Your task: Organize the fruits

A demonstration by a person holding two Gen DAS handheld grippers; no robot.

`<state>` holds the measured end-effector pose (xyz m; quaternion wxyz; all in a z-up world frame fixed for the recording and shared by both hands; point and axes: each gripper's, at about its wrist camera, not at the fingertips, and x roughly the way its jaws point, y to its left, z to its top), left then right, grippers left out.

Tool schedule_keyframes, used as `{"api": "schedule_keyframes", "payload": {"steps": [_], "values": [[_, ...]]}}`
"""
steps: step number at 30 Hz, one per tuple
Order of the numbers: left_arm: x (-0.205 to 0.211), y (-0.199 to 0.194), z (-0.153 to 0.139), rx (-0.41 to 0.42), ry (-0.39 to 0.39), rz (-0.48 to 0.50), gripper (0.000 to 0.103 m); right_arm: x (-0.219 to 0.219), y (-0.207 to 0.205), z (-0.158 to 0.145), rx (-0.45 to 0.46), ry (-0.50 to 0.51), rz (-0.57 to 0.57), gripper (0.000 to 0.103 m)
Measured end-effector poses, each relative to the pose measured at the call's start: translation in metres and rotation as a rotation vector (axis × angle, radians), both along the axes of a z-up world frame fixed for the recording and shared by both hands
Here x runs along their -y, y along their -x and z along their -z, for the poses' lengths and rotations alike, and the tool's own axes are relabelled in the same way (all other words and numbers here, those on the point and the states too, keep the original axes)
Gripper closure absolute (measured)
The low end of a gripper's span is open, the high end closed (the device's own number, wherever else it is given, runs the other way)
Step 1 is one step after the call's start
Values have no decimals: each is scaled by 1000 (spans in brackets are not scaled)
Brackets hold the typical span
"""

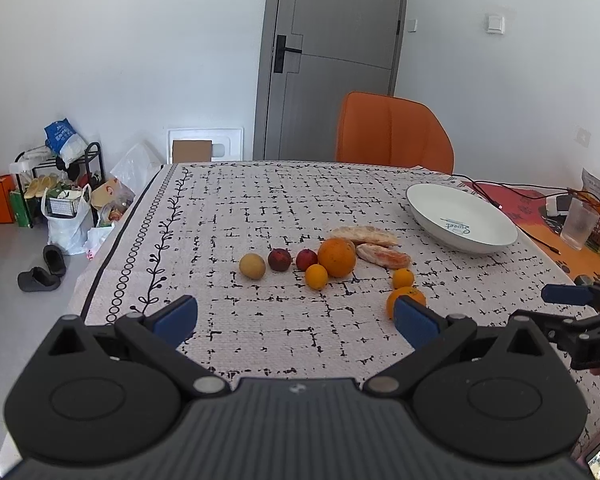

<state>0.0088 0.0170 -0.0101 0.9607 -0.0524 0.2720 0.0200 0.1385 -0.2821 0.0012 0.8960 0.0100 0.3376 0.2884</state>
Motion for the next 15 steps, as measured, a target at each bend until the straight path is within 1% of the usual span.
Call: {"api": "schedule_keyframes", "payload": {"steps": [8, 15], "values": [[-3, -13, 8, -6, 12, 7, 0, -10, -13, 10, -26, 15, -21, 0], [-1, -27, 15, -25, 13, 9, 0, -14, -24, 17, -44, -28, -49, 0]]}}
